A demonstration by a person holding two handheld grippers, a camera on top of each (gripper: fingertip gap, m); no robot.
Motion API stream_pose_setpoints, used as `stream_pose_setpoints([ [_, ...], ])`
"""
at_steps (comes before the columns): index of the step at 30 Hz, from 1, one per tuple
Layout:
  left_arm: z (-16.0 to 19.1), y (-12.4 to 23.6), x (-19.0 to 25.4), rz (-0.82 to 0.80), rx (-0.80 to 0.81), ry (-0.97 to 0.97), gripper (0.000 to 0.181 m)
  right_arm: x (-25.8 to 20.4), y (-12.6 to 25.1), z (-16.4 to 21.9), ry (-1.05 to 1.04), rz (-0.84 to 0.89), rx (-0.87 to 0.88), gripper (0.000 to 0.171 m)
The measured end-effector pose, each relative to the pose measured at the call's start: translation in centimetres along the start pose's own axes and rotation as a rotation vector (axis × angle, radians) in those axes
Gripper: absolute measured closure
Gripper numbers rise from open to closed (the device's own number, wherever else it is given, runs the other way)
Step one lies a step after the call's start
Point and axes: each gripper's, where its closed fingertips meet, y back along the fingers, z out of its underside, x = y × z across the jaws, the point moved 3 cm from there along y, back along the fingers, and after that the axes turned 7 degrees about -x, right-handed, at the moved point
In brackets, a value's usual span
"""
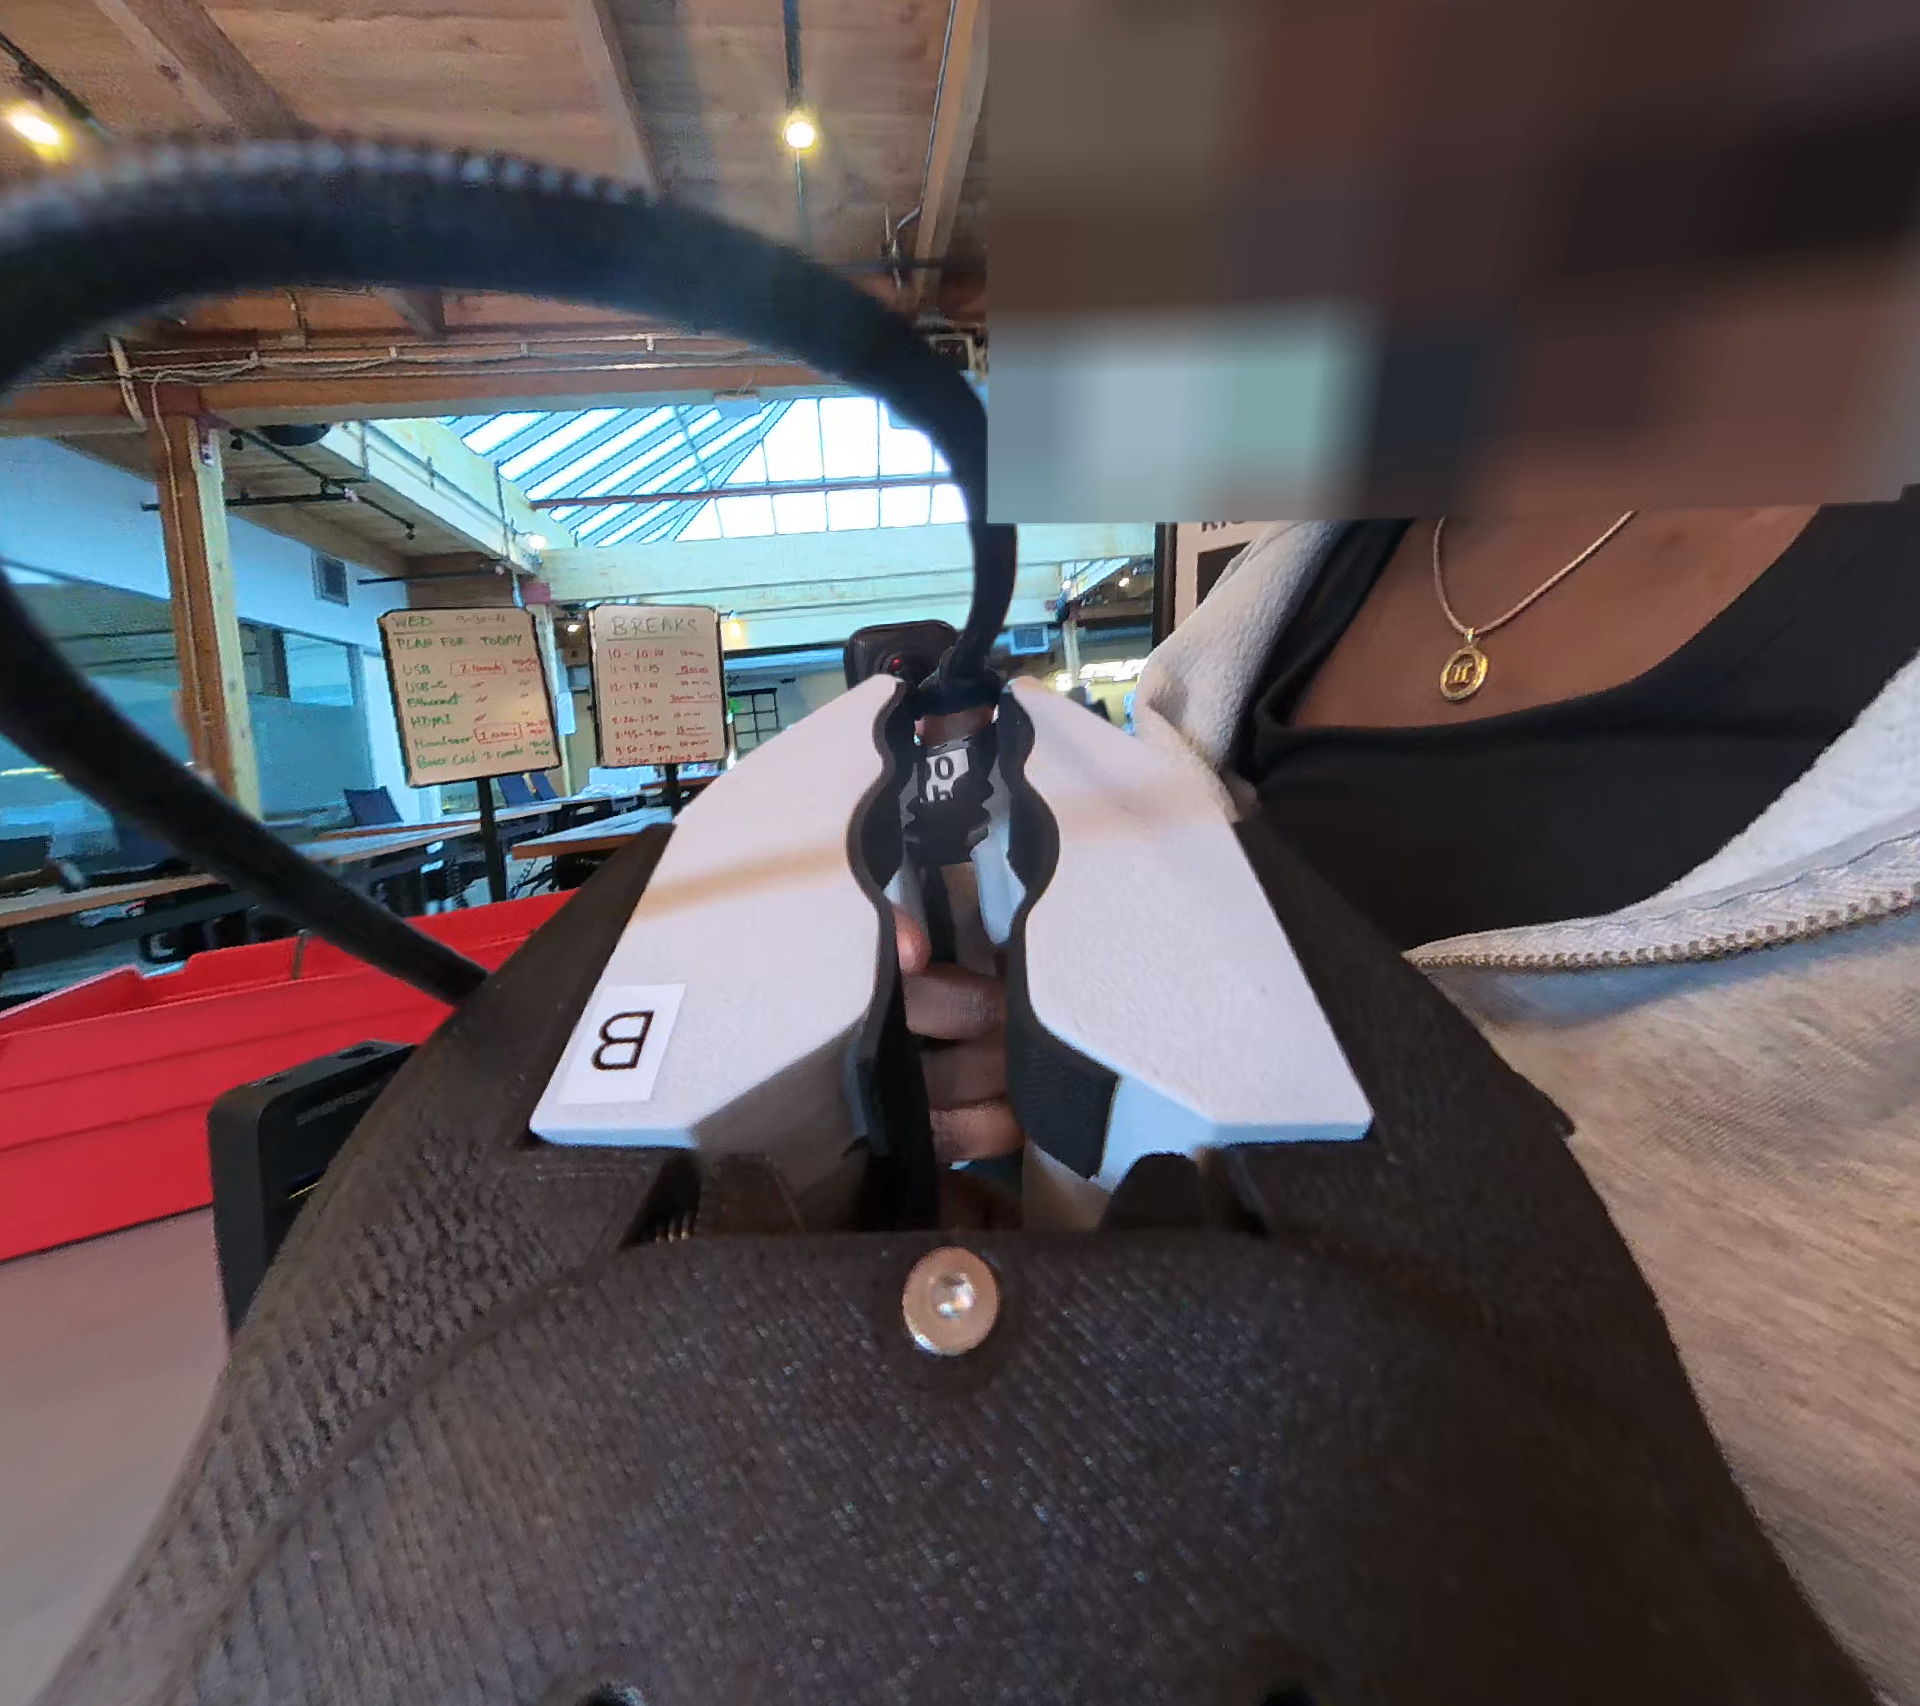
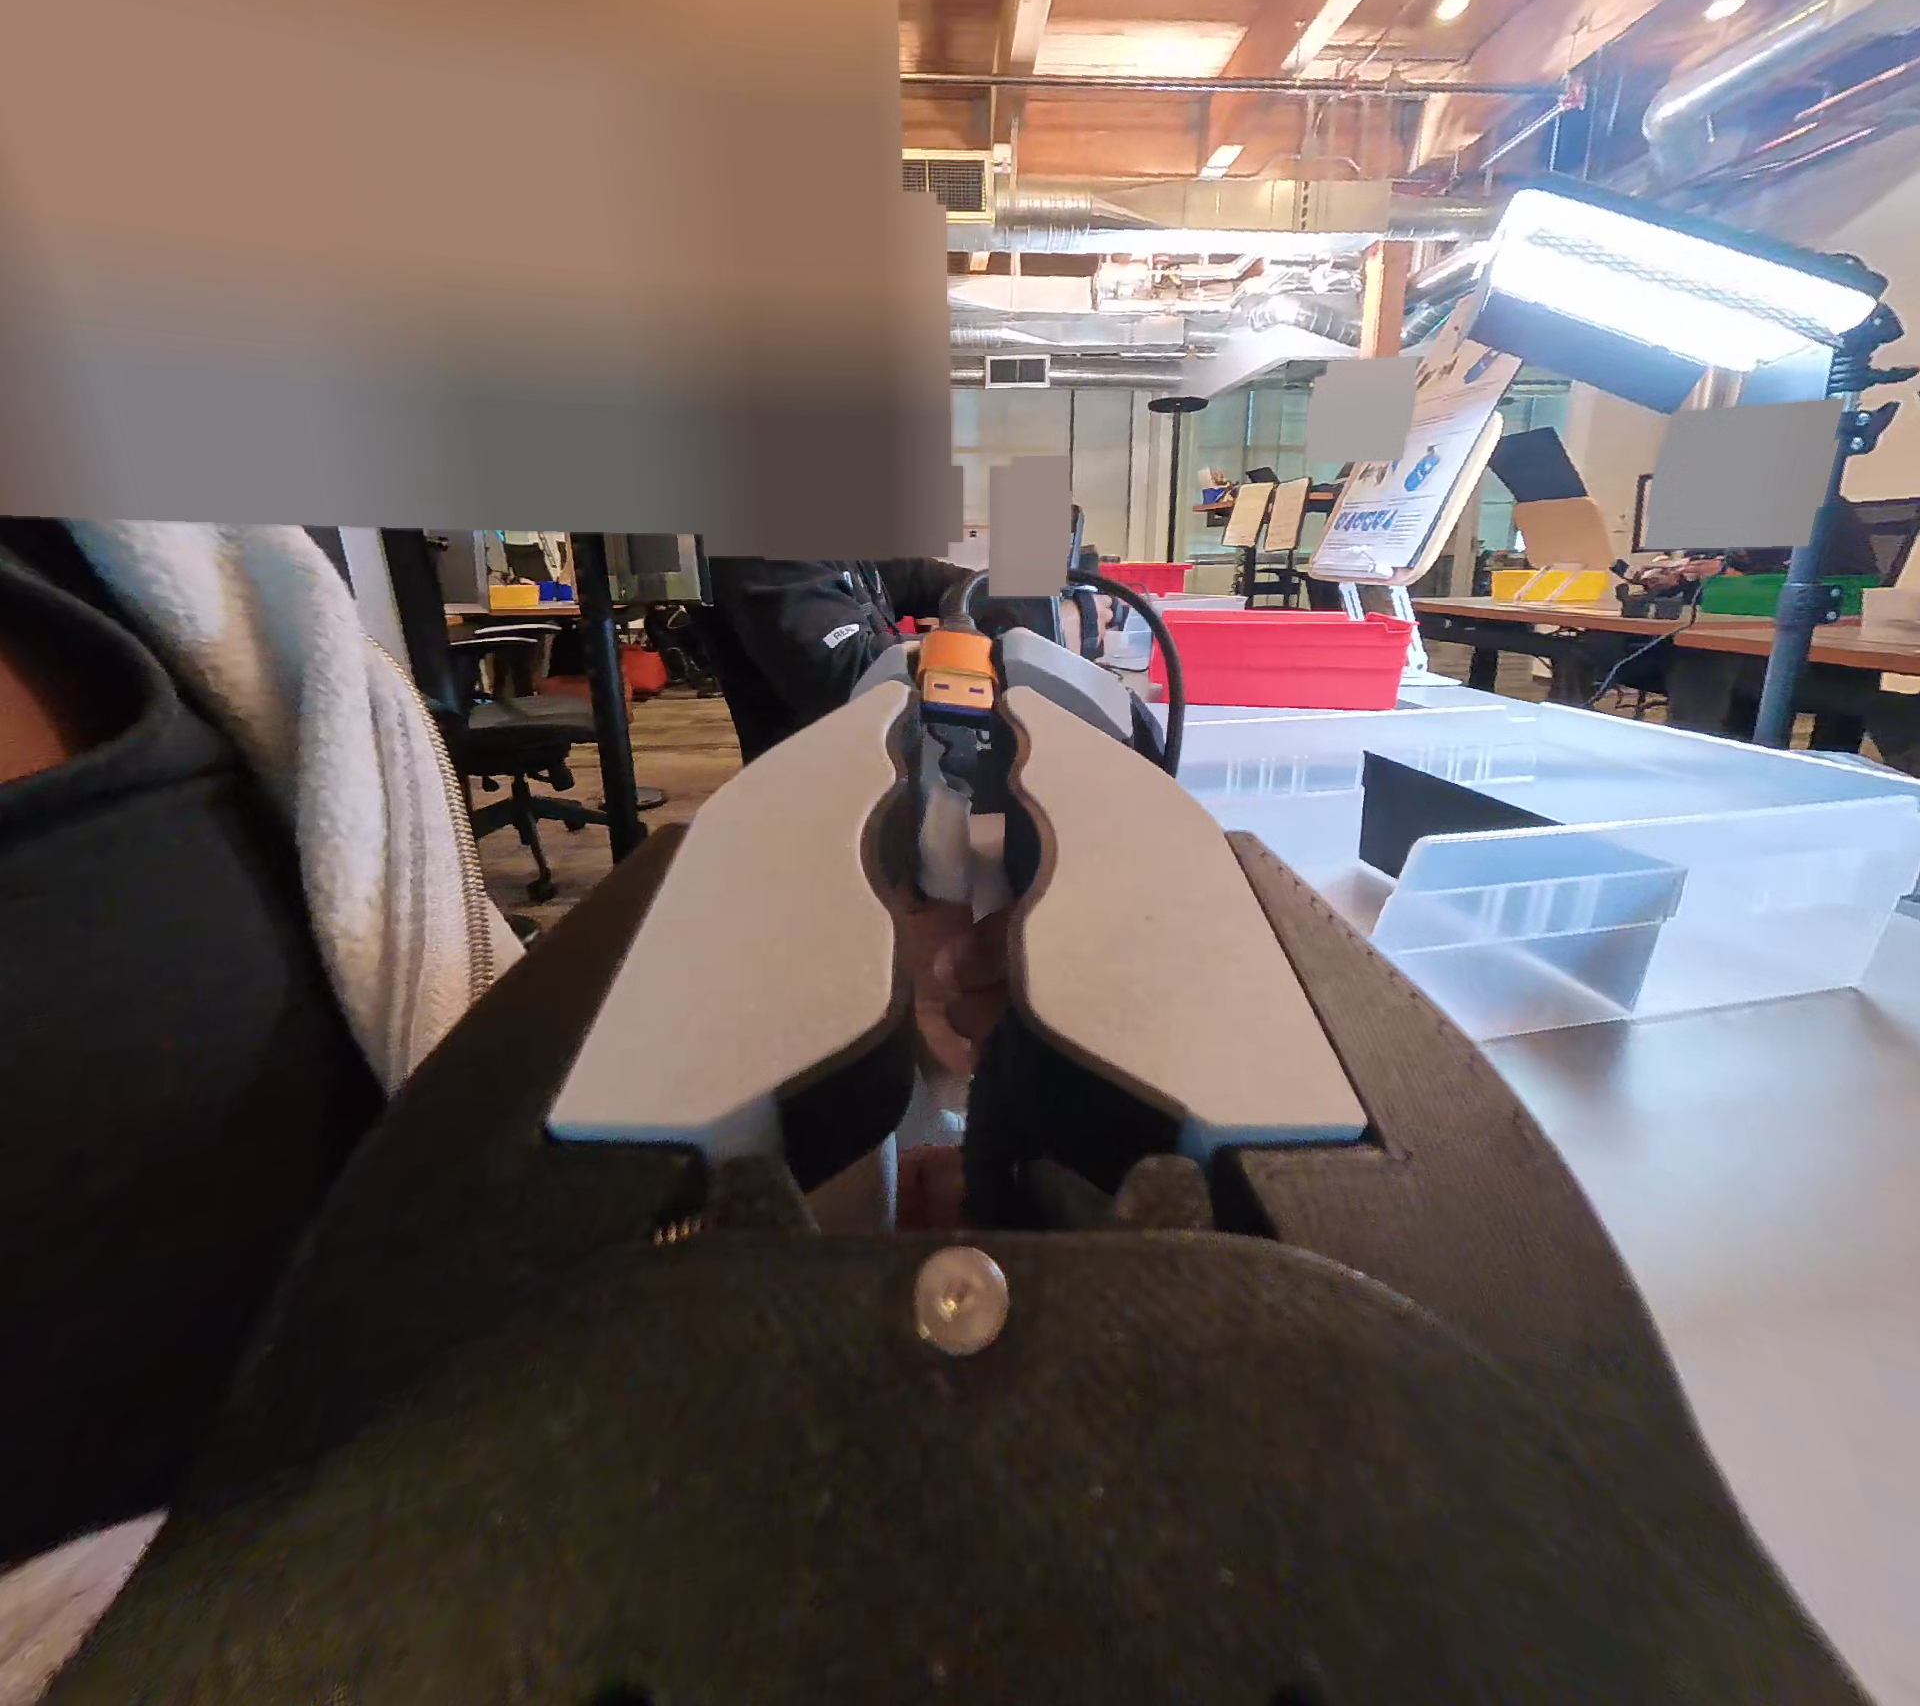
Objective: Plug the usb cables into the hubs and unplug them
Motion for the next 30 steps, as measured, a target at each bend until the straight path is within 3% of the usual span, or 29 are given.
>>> stream_pose_setpoints([
  [25, 1.6, -0.6, -0.7, -0.129, -0.209, 0.007, 0.164, 1.5, 1.4, 1.2, 0.105, 0.002, -0.101, 0.159],
  [27, 1.7, -0.7, -0.7, -0.128, -0.21, 0.02, 0.164, 1.4, 1.6, 1.1, 0.194, 0.029, -0.099, 0.158],
  [30, 1.5, -0.6, -0.9, -0.135, -0.188, 0.073, 0.165, 1.0, 2.4, 0.5, 0.555, 0.153, -0.093, 0.147],
])
